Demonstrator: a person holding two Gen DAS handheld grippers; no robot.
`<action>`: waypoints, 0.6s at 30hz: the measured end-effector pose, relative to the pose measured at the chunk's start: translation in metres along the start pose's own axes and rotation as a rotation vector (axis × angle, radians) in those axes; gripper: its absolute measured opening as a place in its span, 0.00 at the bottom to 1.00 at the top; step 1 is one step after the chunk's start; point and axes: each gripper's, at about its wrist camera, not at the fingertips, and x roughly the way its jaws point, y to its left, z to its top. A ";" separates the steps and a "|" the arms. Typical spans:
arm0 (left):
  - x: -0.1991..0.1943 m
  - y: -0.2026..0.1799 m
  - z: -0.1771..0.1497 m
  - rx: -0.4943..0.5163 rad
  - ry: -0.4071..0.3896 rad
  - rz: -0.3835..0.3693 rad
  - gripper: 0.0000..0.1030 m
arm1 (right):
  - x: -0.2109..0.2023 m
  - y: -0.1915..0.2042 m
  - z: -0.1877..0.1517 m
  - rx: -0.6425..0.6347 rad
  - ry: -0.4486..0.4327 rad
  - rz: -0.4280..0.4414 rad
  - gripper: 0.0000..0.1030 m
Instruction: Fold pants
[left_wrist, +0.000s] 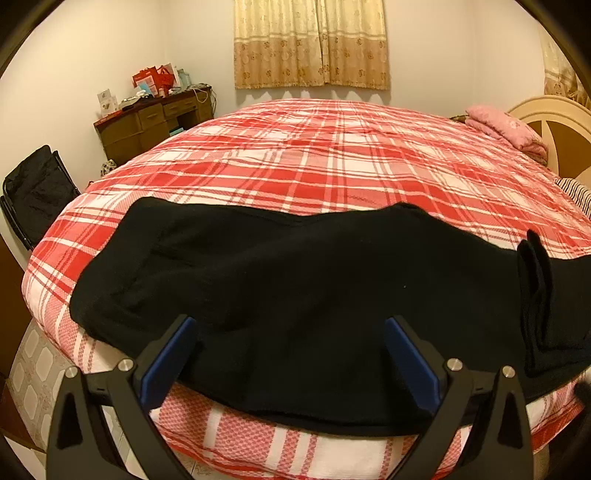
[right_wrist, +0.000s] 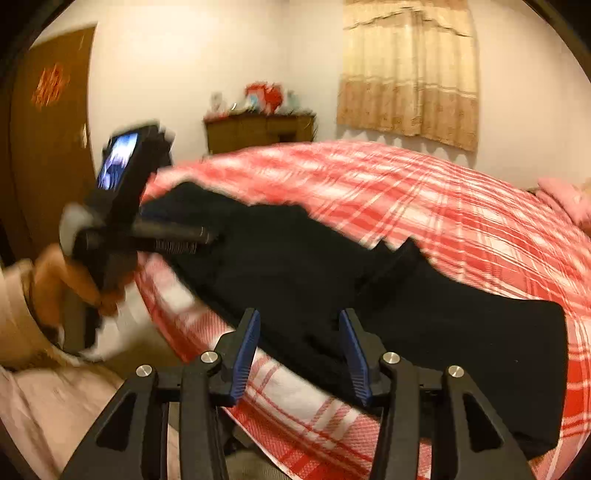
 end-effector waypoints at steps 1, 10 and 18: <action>0.000 0.001 0.000 0.002 0.000 -0.002 1.00 | 0.004 -0.003 0.000 0.000 0.012 -0.047 0.45; 0.001 -0.001 -0.001 0.010 0.003 0.000 1.00 | 0.055 0.002 -0.017 -0.056 0.109 -0.116 0.38; 0.006 0.002 -0.003 -0.006 0.022 -0.004 1.00 | 0.057 0.011 -0.007 -0.117 0.097 -0.171 0.06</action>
